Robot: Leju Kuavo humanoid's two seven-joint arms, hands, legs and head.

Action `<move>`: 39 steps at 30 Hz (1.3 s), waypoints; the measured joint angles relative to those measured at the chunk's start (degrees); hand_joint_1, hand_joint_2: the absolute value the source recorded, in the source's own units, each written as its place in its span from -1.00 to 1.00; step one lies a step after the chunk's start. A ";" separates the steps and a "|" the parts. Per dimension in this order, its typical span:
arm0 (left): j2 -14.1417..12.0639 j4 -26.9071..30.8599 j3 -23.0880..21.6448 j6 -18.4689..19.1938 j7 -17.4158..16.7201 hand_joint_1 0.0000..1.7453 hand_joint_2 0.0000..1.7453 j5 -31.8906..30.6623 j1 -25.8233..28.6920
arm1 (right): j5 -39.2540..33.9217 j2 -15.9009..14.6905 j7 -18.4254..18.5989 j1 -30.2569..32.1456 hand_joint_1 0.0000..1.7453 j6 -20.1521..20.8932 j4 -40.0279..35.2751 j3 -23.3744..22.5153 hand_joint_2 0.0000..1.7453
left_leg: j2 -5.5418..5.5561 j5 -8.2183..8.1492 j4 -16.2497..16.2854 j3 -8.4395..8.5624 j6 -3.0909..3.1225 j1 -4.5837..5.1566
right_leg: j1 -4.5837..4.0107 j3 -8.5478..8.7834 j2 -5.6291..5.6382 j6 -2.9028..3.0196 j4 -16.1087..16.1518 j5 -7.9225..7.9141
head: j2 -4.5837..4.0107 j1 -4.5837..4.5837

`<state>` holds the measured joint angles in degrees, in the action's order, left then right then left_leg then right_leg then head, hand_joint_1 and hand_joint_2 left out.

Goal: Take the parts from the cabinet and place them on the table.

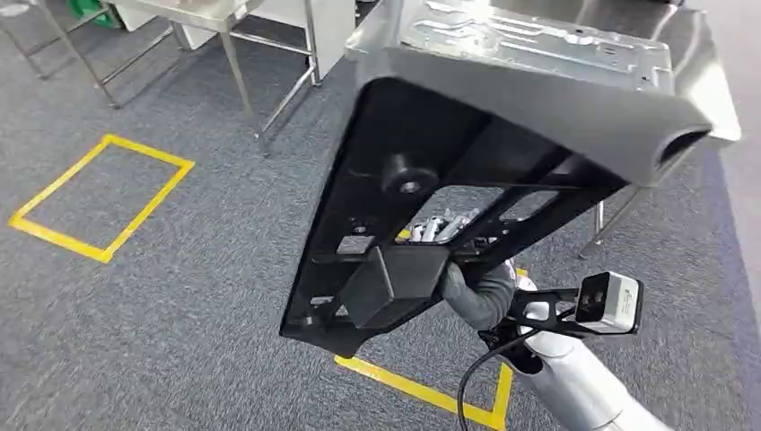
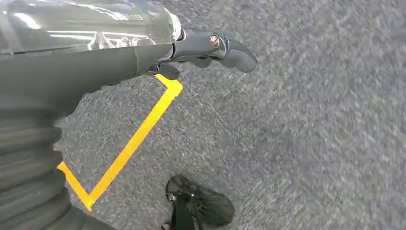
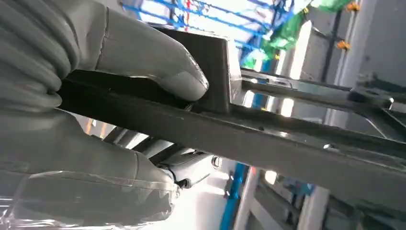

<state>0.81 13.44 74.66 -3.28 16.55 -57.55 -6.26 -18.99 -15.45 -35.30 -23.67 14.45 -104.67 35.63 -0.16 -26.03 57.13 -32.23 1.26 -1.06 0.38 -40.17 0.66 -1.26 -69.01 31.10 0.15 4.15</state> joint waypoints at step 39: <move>0.26 -0.02 -1.14 3.85 2.36 -1.00 1.00 0.15 0.05 | 3.30 -0.94 -1.66 2.60 1.00 -1.18 -1.20 -0.52 1.00 | -1.65 -2.13 -0.18 1.86 -1.53 0.26 | 0.18 6.10 -1.46 0.17 11.52 -5.65 | 0.00 -0.04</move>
<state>1.07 13.42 73.53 0.57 18.91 -57.40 -6.21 -15.69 -16.39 -36.96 -21.07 13.27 -105.87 35.10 -1.81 -28.15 56.95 -30.36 -0.27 -0.80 0.55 -34.06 -0.79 -1.09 -57.49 25.45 0.15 4.11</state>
